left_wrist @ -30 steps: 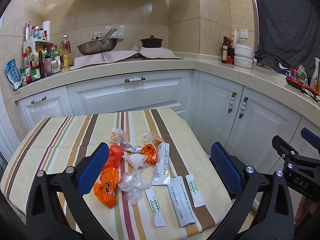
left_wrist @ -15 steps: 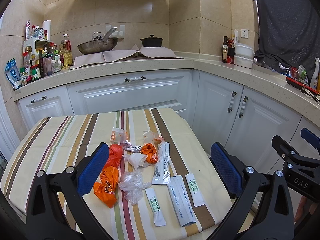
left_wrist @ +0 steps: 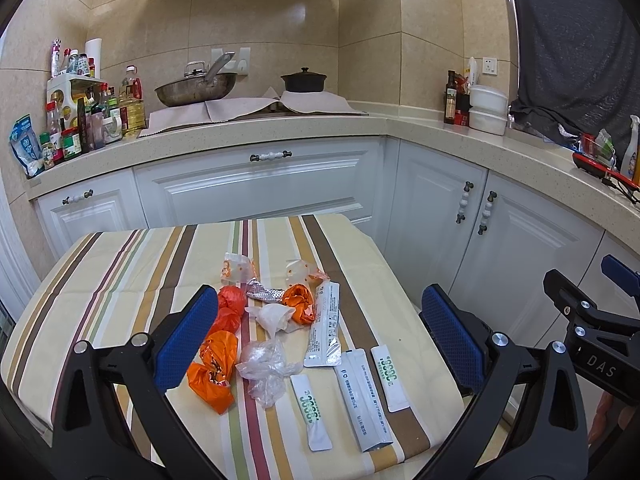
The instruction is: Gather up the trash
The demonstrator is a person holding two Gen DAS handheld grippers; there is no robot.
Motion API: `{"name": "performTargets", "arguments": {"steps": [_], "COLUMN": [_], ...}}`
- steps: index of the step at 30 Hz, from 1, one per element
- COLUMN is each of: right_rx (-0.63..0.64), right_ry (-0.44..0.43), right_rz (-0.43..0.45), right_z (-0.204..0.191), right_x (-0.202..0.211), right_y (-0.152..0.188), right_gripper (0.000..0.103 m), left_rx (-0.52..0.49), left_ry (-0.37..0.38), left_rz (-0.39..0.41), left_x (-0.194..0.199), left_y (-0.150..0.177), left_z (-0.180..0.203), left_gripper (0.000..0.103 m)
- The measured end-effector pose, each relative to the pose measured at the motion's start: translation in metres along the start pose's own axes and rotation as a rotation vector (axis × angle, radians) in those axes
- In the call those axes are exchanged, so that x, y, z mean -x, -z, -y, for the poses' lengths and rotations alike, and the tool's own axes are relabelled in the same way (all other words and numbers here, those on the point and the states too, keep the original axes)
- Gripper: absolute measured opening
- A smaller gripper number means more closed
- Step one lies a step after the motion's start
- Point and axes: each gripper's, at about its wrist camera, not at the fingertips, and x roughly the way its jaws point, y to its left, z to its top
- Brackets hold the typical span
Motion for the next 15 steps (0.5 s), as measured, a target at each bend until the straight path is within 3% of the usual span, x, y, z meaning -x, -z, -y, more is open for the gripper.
{"name": "performTargets", "arguments": {"steps": [15], "right_rx": [0.001], "right_ry": [-0.001], "right_rz": [-0.002], "right_z": [-0.0008], "right_x": [-0.0046], "right_y": [0.0023], "right_gripper": [0.097], "left_rx": [0.001], "left_ry": [0.004], "left_rz": [-0.010], "left_x": [-0.0027], "left_y": [0.0056], "left_z": [-0.0007], "left_gripper": [0.100]}}
